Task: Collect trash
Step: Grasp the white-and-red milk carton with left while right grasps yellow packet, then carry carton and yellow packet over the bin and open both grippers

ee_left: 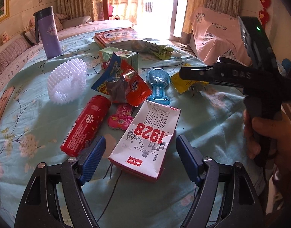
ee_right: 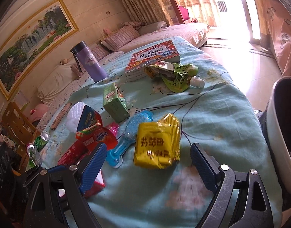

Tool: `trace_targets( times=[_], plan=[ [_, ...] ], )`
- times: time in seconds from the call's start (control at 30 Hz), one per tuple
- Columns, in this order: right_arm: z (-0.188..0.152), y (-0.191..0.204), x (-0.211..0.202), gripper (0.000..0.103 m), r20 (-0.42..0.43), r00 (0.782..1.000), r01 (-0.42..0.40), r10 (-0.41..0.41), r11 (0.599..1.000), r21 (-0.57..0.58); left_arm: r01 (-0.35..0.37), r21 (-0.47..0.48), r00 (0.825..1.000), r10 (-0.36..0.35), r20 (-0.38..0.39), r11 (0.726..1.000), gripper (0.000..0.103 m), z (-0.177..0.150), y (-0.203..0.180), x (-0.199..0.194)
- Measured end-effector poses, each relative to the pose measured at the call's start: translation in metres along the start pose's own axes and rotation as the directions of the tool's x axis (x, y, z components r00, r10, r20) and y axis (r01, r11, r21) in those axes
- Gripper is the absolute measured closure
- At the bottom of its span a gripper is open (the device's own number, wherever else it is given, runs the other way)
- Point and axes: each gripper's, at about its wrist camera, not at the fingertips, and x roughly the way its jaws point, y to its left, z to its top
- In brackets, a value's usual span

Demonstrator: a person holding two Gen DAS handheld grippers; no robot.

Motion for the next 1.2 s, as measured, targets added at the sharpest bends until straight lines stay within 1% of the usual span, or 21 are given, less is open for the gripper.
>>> trace_targets(
  times=[0.03,0.07,0.1,0.13,0.17,0.23,0.37,0.6,0.83,1.0,1.2],
  plan=[
    [0.000,0.001,0.004,0.031,-0.008,1.000,0.005,-0.005,1.000,-0.006,0.006,0.005,1.000,-0.006,-0.011,1.000,0.041,0.000,-0.001,0.002],
    [0.000,0.001,0.006,0.039,-0.017,1.000,0.012,-0.013,1.000,-0.011,0.005,0.007,1.000,-0.005,-0.016,1.000,0.043,-0.001,-0.001,0.004],
    [0.000,0.000,0.008,0.058,-0.023,1.000,0.014,-0.015,1.000,-0.010,0.001,0.011,1.000,-0.001,-0.013,1.000,0.043,-0.001,-0.002,0.003],
    [-0.002,-0.002,0.008,0.063,-0.030,0.999,0.015,-0.015,1.000,-0.005,-0.004,0.015,1.000,0.004,-0.009,1.000,0.044,0.000,-0.004,0.002],
    [-0.005,-0.003,0.006,0.064,-0.021,1.000,0.016,-0.016,1.000,-0.005,-0.003,0.014,1.000,0.003,-0.004,1.000,0.044,0.000,-0.005,0.001],
    [-0.007,-0.003,-0.003,0.069,0.000,1.000,0.017,-0.017,1.000,-0.012,0.016,-0.001,1.000,-0.016,0.007,1.000,0.044,0.001,-0.007,-0.003],
    [-0.013,-0.008,-0.024,0.069,0.031,0.999,0.011,-0.010,1.000,-0.008,0.041,-0.034,0.999,-0.040,0.029,0.999,0.046,0.006,-0.015,-0.007],
    [-0.027,-0.038,-0.072,0.069,0.080,0.996,0.033,-0.037,0.998,0.053,0.085,-0.052,0.995,-0.083,0.047,0.995,0.050,0.017,-0.039,-0.005],
    [-0.040,-0.064,-0.111,0.070,0.123,0.990,0.064,-0.076,0.993,0.103,0.125,-0.020,0.991,-0.124,0.059,0.992,0.050,0.028,-0.072,-0.005],
    [-0.044,-0.079,-0.129,0.070,0.149,0.984,0.079,-0.098,0.988,0.133,0.148,0.014,0.985,-0.148,0.084,0.989,0.050,0.042,-0.097,-0.007],
    [-0.045,-0.097,-0.149,0.070,0.185,0.974,0.101,-0.131,0.981,0.166,0.175,0.057,0.979,-0.180,0.095,0.983,0.050,0.056,-0.127,-0.005]
  ],
)
